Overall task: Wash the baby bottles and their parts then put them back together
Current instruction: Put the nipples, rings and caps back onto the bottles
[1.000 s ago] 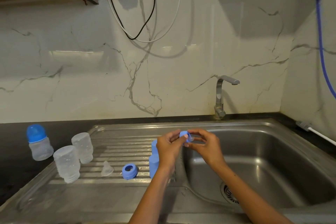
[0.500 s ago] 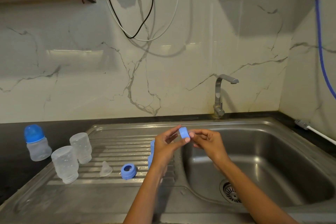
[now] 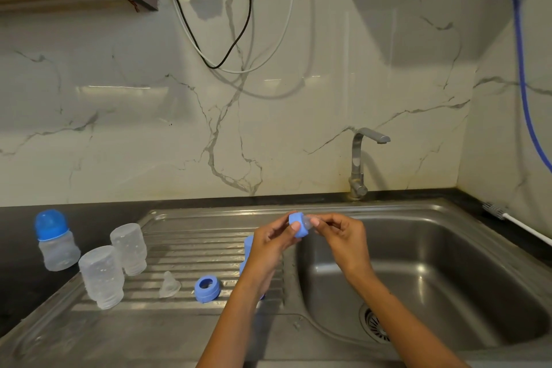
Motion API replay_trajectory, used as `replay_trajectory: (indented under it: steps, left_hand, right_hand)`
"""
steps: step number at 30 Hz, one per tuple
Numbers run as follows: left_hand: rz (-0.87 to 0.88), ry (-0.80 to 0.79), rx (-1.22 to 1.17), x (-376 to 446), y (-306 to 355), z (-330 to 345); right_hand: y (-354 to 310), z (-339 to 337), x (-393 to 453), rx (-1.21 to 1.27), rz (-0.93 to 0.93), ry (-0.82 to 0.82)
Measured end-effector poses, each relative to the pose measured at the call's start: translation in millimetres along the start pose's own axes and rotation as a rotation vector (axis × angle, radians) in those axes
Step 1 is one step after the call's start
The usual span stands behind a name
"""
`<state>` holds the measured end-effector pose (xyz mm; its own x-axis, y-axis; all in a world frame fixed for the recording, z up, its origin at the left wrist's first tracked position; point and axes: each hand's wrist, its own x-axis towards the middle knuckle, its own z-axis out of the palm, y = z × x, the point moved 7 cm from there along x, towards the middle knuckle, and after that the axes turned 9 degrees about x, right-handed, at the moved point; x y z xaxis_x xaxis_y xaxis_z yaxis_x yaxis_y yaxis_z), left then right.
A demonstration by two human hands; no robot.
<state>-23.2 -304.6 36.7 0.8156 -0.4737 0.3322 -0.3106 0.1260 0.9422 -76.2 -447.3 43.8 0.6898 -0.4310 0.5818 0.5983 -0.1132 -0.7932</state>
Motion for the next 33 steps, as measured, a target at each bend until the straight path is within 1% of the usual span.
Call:
replay_trajectory:
  steps: [2, 5, 7, 9, 12, 16, 21, 24, 27, 29, 30, 32, 33]
  left_hand:
    - [-0.017, -0.023, -0.056, 0, -1, 0]
    - [-0.023, -0.036, -0.089, 0, 0, -1]
    - [-0.022, -0.032, -0.079, 0, 2, -1]
    - [-0.032, -0.039, -0.052, -2, 2, 0]
    - [-0.05, -0.049, -0.03, -3, 0, 2]
    - [-0.09, -0.028, -0.073, -2, -3, 5]
    - [-0.076, -0.033, -0.116, -1, -5, 5]
    - [-0.069, -0.008, -0.098, -1, -6, 1]
    - [-0.069, 0.021, -0.069, -3, -5, -2]
    - [-0.061, 0.014, -0.023, -4, -5, -1]
    - [-0.061, 0.021, 0.007, -5, -5, -1]
    - [-0.07, 0.068, 0.066, -6, -8, -3]
    - [-0.076, 0.103, 0.095, -6, -9, -6]
  right_hand:
    - [3, 2, 1, 0.06, 0.069, -0.022]
    - [8, 5, 2, 0.163, 0.209, -0.152]
    - [6, 5, 3, 0.173, 0.206, -0.227]
    - [2, 5, 3, 0.098, 0.153, -0.258]
    - [-1, 5, 3, -0.006, 0.06, -0.238]
    - [3, -1, 3, -0.012, 0.056, -0.17]
    - [11, -1, 0, 0.1, 0.178, -0.095]
    - [13, 1, -3, 0.162, 0.266, -0.134]
    - [10, 7, -3, 0.171, 0.294, -0.207]
    - [8, 12, -5, 0.093, 0.243, -0.24]
    - [6, 14, -6, 0.006, 0.194, -0.254]
    - [3, 20, -8, -0.145, 0.099, -0.274]
    - [3, 22, -9, -0.172, 0.076, -0.267]
